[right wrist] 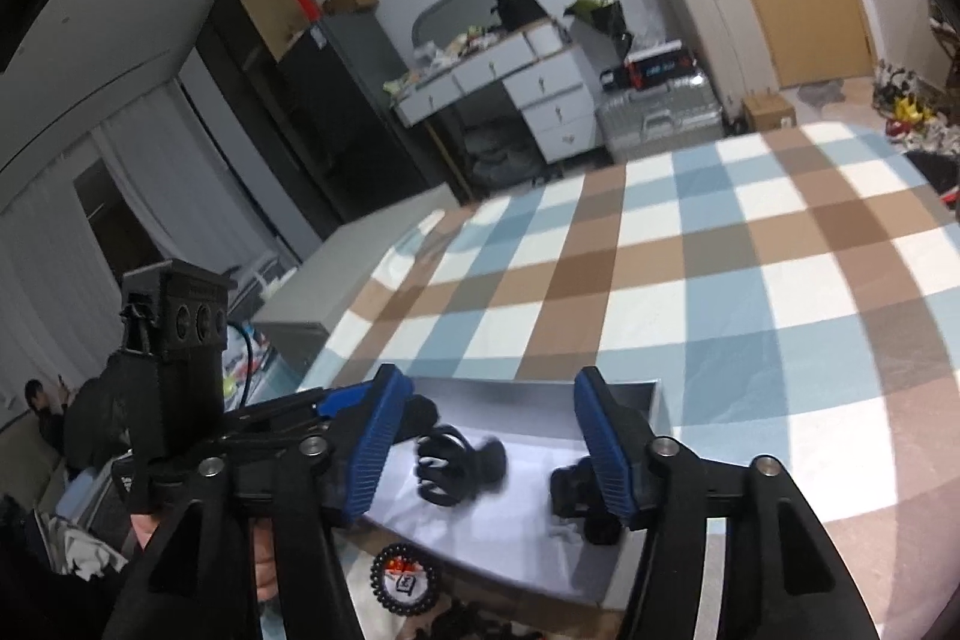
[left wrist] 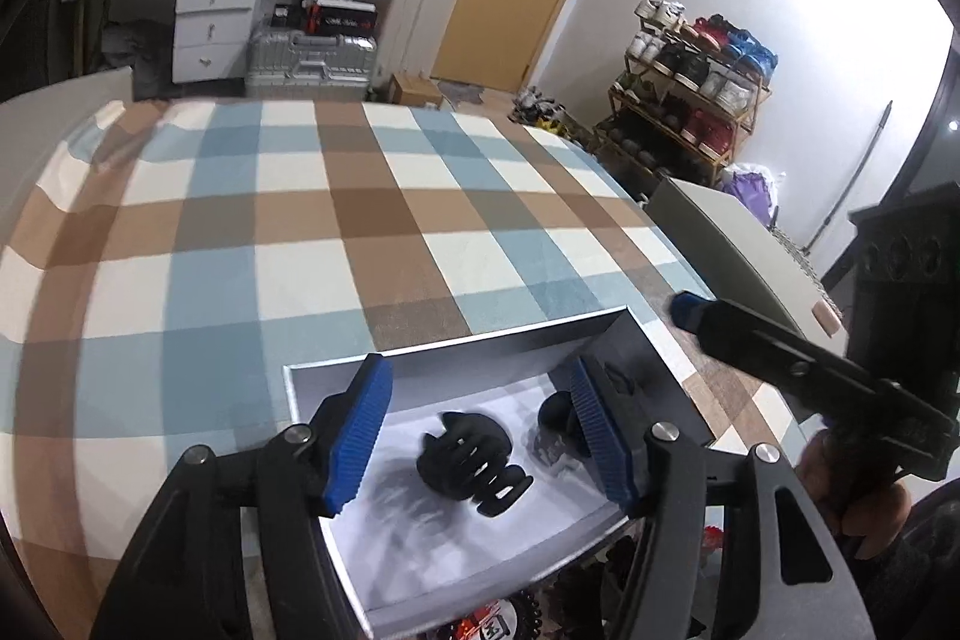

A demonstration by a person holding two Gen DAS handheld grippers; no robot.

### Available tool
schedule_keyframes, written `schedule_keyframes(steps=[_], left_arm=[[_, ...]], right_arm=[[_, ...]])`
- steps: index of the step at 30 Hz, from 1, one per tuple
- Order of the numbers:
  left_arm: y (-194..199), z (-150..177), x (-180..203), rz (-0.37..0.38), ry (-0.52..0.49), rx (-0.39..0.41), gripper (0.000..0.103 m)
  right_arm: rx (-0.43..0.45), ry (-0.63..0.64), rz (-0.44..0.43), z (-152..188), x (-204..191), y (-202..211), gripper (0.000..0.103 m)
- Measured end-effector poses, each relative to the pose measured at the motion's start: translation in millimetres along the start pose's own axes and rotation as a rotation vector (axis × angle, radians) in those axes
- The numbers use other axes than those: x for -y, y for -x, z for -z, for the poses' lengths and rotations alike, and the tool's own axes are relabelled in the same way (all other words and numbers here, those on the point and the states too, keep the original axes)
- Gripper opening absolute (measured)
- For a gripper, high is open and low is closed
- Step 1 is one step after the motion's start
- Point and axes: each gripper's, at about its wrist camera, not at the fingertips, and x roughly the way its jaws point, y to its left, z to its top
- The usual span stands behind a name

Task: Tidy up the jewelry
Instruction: 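Carry the black claw clip with the right tool into the grey box and release, then withdraw the right tool from the box back toward the jewelry pile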

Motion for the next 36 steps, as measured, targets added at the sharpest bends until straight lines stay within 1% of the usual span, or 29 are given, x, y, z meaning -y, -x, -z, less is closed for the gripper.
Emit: schedule_keyframes(steps=[2,4,5,6,12,14,16,18,20,25,28,31,32,34,35,36], left_arm=[[7,1,2,-0.015,0.0,0.017,0.057],[12,2,3,-0.025,0.003,0.023,0.059],[17,4,6,-0.043,0.004,0.029,0.063],[21,6,7,-0.058,0.004,0.037,0.065],[46,15,22,-0.122,-0.019,0.117,0.066],[52,17,30,-0.161,-0.039,0.141,0.066],[56,20,36,-0.175,-0.051,0.158,0.071],[60,22,40,-0.184,-0.053,0.176,0.079],[65,23,43,-0.195,-0.059,0.193,0.08],[79,28,51,-0.231,-0.075,0.234,0.081],[86,34,56,-0.25,-0.075,0.257,0.085],[92,41,60,-0.247,-0.062,0.269,0.086],[93,44,60,-0.239,-0.056,0.271,0.086],[95,50,61,-0.234,-0.045,0.272,0.087],[96,53,60,-0.233,-0.036,0.274,0.091],[97,55,60,-0.234,-0.025,0.277,0.098]], right_arm=[[0.013,-0.002,0.012,1,-1,10,0.069],[0.028,-0.001,0.033,3,-1,22,0.074],[0.032,0.0,0.038,4,-1,26,0.077],[0.038,-0.001,0.045,5,-2,31,0.078],[0.087,-0.008,0.085,12,-7,60,0.09],[0.1,0.002,0.101,16,-11,67,0.094],[0.104,0.011,0.111,18,-16,73,0.096],[0.114,0.016,0.12,21,-18,79,0.099],[0.139,0.018,0.127,24,-23,89,0.103],[0.169,0.025,0.134,30,-30,105,0.103],[0.176,0.025,0.14,34,-34,112,0.103],[0.181,0.028,0.147,40,-38,119,0.103],[0.178,0.031,0.147,43,-40,122,0.103],[0.144,0.052,0.146,47,-44,121,0.103],[0.132,0.066,0.152,50,-47,121,0.103],[0.13,0.081,0.163,54,-50,121,0.103]])
